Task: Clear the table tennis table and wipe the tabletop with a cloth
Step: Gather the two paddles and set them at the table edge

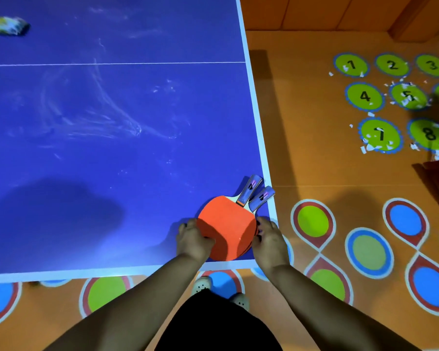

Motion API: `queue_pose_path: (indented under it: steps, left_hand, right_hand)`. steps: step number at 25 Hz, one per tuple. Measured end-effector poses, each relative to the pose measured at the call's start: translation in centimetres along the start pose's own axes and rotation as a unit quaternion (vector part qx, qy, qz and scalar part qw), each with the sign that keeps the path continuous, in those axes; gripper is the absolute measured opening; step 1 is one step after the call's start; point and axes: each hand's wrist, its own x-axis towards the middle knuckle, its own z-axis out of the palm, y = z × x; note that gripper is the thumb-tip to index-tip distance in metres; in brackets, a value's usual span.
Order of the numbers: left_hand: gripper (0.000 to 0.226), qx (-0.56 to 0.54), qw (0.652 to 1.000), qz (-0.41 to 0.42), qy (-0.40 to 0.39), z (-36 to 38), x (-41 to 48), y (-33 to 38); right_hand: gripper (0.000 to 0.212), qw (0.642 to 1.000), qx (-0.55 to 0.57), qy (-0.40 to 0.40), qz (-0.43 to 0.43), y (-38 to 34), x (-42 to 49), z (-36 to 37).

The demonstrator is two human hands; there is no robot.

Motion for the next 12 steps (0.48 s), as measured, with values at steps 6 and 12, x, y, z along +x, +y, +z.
queue_pose_path:
  steps: [6,12]
  left_hand:
    - [0.047,0.002,0.999,-0.011,-0.048,2.5,-0.9,1.1]
    - [0.050,0.094,0.993,-0.018,0.063,2.6,-1.9,3.7]
  right_hand:
    - [0.037,0.998,0.057,-0.009,0.002,0.4,1.6,-2.8]
    - [0.047,0.989,0.107,-0.089,0.050,2.4,2.6,-5.1]
